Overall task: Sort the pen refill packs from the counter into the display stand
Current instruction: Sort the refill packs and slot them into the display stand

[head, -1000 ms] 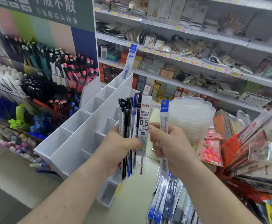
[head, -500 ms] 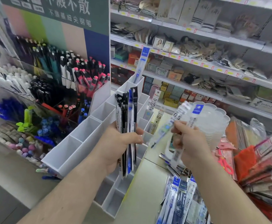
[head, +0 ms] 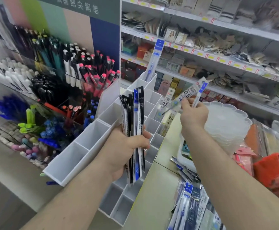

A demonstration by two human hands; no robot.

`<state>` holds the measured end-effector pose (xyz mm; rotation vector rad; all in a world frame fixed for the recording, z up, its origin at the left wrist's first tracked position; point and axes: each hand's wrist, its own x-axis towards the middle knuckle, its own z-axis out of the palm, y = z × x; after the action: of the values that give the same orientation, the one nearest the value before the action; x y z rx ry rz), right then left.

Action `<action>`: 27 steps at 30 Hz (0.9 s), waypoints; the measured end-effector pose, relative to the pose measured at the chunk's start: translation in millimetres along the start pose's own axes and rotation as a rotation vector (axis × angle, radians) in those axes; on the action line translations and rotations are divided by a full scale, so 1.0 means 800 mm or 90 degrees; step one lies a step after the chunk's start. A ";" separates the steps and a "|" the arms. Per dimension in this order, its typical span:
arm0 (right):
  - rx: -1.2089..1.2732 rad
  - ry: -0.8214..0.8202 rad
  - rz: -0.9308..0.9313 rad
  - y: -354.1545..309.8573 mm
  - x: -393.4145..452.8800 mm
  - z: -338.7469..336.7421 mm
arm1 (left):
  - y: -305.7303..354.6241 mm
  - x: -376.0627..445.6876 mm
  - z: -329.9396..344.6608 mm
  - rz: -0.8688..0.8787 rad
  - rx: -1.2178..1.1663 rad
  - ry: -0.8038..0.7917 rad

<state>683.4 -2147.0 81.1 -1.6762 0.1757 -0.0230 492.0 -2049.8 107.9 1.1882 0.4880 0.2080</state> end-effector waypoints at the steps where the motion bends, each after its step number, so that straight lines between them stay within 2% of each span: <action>1: -0.030 -0.021 -0.015 0.003 0.004 0.010 | 0.000 -0.001 0.000 0.000 -0.002 0.000; 7: -0.192 -0.182 0.002 0.035 0.020 0.038 | 0.000 -0.002 -0.001 -0.001 -0.012 -0.008; 10: -0.202 -0.164 0.007 0.040 0.022 0.030 | 0.002 -0.005 -0.001 -0.004 -0.021 -0.022; 12: -0.126 -0.157 0.069 0.034 0.017 0.022 | 0.002 -0.006 -0.003 -0.003 -0.031 -0.026; 13: -0.046 -0.190 0.135 0.030 0.016 0.016 | 0.003 -0.006 -0.003 -0.002 -0.033 -0.027; 16: 0.256 -0.390 0.316 0.014 0.009 -0.004 | 0.002 -0.007 -0.004 -0.007 -0.053 -0.021; 18: 0.359 -0.482 0.344 0.005 0.002 -0.018 | 0.004 -0.008 -0.002 -0.012 -0.069 -0.020; 20: 0.363 -0.533 0.336 -0.005 -0.004 -0.022 | 0.006 -0.009 0.001 -0.014 -0.078 -0.014; 22: 0.305 -0.536 0.313 -0.020 -0.012 -0.016 | 0.006 -0.010 0.002 -0.022 -0.087 -0.010; 24: 0.240 -0.494 0.277 -0.034 -0.016 -0.006 | 0.007 -0.010 0.002 -0.024 -0.094 -0.008; 27: 0.254 -0.462 0.280 -0.058 -0.017 0.004 | 0.007 -0.009 0.002 -0.023 -0.109 -0.005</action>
<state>675.4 -2137.6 127.9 -1.1326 -0.0171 0.8183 487.1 -2052.3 115.3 1.0127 0.4746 0.2092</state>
